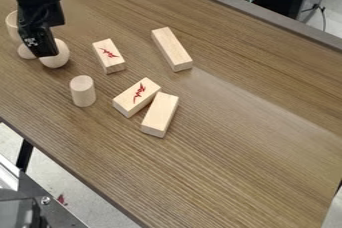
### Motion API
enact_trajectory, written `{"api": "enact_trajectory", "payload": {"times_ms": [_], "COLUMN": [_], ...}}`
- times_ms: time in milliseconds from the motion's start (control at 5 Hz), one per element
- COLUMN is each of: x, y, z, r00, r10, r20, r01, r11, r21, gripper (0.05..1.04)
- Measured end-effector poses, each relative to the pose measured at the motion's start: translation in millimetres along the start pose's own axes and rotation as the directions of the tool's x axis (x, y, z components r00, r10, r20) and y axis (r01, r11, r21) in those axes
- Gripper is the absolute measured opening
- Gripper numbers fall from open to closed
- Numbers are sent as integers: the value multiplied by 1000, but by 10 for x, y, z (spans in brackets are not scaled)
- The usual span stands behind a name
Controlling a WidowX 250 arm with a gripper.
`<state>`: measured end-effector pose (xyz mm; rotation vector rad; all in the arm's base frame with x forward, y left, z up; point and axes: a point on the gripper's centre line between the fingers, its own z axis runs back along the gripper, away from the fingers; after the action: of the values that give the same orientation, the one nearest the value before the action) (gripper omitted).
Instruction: Pick up the ball and put it inside the cup
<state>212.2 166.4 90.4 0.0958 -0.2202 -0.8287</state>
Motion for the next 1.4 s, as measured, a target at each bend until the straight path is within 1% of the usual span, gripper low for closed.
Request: {"api": "enact_trajectory", "payload": {"times_ms": [200,400,600,800,1000,1200,1400], "x": [-14,-79,-134,-162,-147,-149,-175], "y": [168,298,292,172,81,82,201], "z": [-63,-159,-270,-335,-372,-483,-578], "r00": [1000,1000,999,998,998,997,997], "r10": [15,21,19,1,-3,-2,43], "r20": [19,-8,-31,-64,-68,-78,-65], "r01": [-15,-21,-21,-7,-4,-8,-51], "r11": [1000,1000,999,997,995,993,991], "r21": [0,-12,-47,-81,-103,-119,-121], "gripper": [998,998,998,998,998,944,780]}}
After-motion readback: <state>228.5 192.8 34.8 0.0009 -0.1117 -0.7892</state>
